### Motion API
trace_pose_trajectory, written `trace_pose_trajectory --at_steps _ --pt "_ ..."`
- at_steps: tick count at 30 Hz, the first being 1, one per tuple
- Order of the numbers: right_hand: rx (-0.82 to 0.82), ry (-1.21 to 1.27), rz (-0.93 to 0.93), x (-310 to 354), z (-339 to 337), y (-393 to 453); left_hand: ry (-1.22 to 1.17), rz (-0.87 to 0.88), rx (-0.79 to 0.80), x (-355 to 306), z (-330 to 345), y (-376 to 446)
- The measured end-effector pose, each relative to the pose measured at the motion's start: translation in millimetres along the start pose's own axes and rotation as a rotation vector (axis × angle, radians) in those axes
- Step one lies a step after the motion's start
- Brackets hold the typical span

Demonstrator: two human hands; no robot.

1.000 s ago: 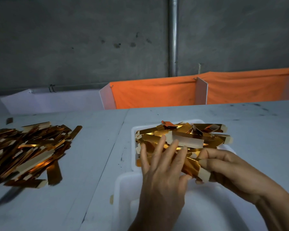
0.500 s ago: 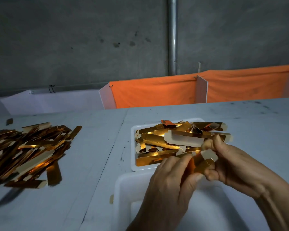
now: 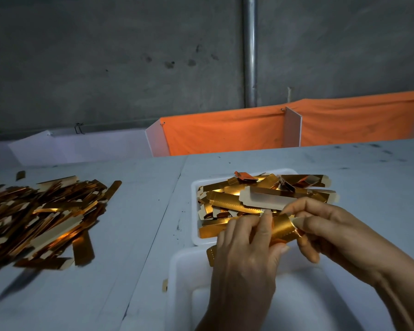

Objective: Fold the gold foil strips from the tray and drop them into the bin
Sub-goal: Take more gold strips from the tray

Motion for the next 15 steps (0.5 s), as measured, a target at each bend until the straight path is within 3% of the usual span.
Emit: trace_pose_trajectory --at_steps 6,11,15 --pt "0.009 -0.104 -0.008 3.7 5.1 -3.0 -0.043 -0.081 0.037 13.4 9.1 -6.9" --pt "0.006 -0.198 0.059 -8.3 7.0 1.8 0.023 -0.016 0.018 7.3 8.1 -3.5" --pt "-0.009 -0.197 0.121 -18.5 3.7 4.8 -0.002 -0.004 0.089 7.8 17.4 -5.4"
Point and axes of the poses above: each hand's wrist, its own y-axis towards the middle knuckle, its own z-axis out of the palm, x = y × z, the point moved 9 cm from there along y, towards the middle knuckle, and after that the axes turned 2 degrees about z, right-handed, at the moved point
